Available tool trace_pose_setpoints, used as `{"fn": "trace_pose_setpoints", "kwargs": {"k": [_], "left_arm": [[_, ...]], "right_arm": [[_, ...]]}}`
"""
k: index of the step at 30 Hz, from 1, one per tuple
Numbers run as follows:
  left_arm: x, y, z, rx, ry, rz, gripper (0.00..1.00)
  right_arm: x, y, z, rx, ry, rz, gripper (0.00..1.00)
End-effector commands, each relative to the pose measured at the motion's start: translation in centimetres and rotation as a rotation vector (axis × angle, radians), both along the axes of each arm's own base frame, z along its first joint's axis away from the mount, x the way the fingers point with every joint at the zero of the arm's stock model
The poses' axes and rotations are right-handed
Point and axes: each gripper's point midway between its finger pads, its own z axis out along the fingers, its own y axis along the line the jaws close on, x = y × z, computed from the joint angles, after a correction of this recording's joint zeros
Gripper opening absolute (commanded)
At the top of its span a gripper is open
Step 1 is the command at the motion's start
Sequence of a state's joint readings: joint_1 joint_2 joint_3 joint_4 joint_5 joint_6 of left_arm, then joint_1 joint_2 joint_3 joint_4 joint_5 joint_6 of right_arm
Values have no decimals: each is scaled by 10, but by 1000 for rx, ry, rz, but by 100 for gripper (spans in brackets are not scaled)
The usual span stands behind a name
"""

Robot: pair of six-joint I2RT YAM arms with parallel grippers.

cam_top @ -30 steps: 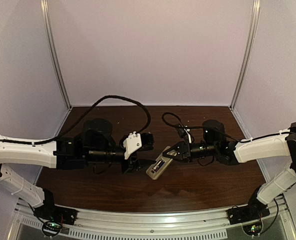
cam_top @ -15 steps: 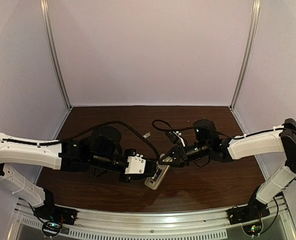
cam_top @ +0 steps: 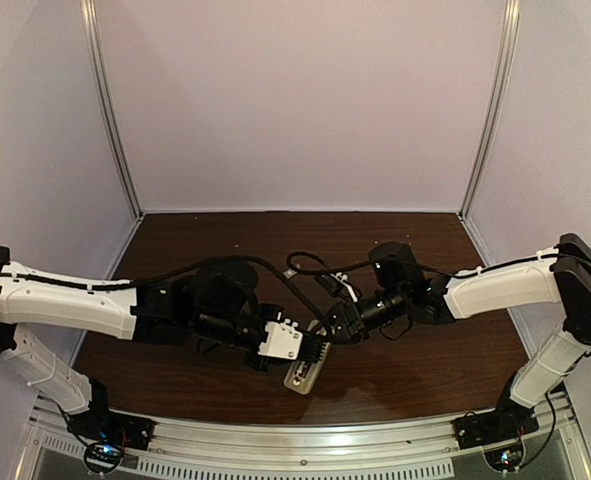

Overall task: Load the batteries into the remote control
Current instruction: Load the battery into the battery compartment.

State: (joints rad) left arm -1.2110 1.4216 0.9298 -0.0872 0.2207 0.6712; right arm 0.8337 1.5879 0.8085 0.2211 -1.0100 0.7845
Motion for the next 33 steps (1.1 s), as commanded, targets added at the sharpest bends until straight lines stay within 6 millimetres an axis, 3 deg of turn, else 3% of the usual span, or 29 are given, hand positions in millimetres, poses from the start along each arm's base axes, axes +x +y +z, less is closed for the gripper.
{"fn": "trace_pose_setpoints", "kwargs": {"k": [1, 23, 33], "left_arm": [[-1, -5, 1, 9, -11, -19, 21], [-1, -3, -20, 66, 12, -5, 15], [-4, 0, -32, 102, 37, -14, 7]], "right_arm": [[-2, 8, 11, 23, -34, 32, 0], [-9, 14, 15, 29, -46, 65, 0], [-10, 15, 18, 35, -57, 74, 0]]}}
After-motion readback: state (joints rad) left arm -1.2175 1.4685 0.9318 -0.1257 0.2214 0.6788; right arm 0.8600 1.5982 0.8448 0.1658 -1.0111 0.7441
